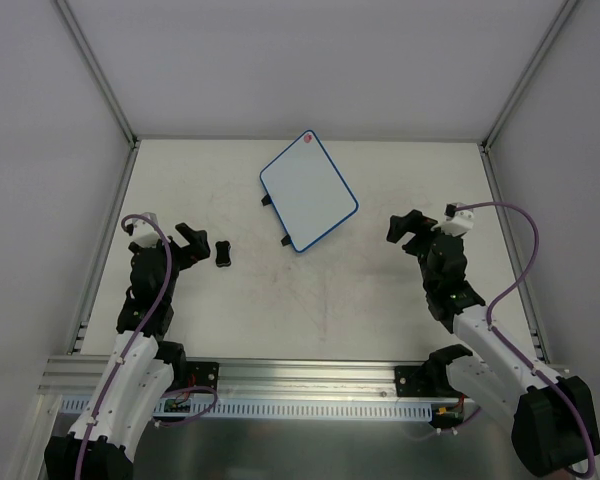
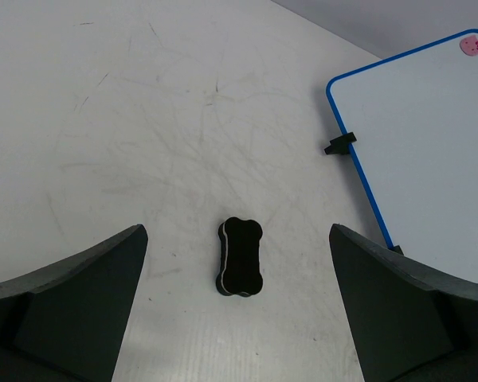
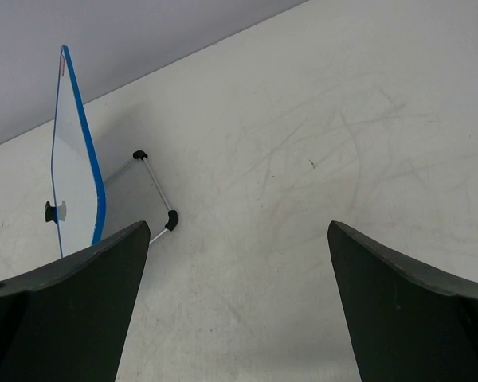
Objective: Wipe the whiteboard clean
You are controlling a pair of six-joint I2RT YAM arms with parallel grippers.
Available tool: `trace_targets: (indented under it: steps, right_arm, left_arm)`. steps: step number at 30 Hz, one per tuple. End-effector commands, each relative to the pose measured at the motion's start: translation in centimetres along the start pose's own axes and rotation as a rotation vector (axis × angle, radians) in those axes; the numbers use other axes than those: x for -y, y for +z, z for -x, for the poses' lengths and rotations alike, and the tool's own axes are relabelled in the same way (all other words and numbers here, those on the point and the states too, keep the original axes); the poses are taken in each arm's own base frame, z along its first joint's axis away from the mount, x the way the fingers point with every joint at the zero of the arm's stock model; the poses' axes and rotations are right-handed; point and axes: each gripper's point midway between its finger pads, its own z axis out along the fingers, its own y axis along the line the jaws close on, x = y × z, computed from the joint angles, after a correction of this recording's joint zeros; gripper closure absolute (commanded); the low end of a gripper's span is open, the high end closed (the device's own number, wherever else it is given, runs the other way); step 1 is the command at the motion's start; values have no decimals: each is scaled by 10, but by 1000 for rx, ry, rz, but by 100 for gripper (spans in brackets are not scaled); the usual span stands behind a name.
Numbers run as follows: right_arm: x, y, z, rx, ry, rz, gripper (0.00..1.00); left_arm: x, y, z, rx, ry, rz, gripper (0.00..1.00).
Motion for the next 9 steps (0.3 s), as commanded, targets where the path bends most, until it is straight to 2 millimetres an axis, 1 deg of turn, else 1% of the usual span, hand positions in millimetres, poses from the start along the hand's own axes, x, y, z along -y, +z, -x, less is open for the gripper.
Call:
trace_targets:
  steps: [1, 3, 6, 9]
  right_arm:
    - [-3, 2, 20, 79, 14, -7, 1]
    - [-6, 4, 17, 63, 5, 5, 1]
    - [-6, 8, 13, 41, 5, -2, 1]
    - [-6, 8, 14, 42, 3, -1, 1]
  left_arm:
    - [3, 1, 9, 39, 9, -19, 1]
    - [3, 1, 9, 37, 10, -20, 1]
    - [3, 1, 9, 40, 9, -16, 1]
    - [2, 1, 9, 42, 6, -11, 1]
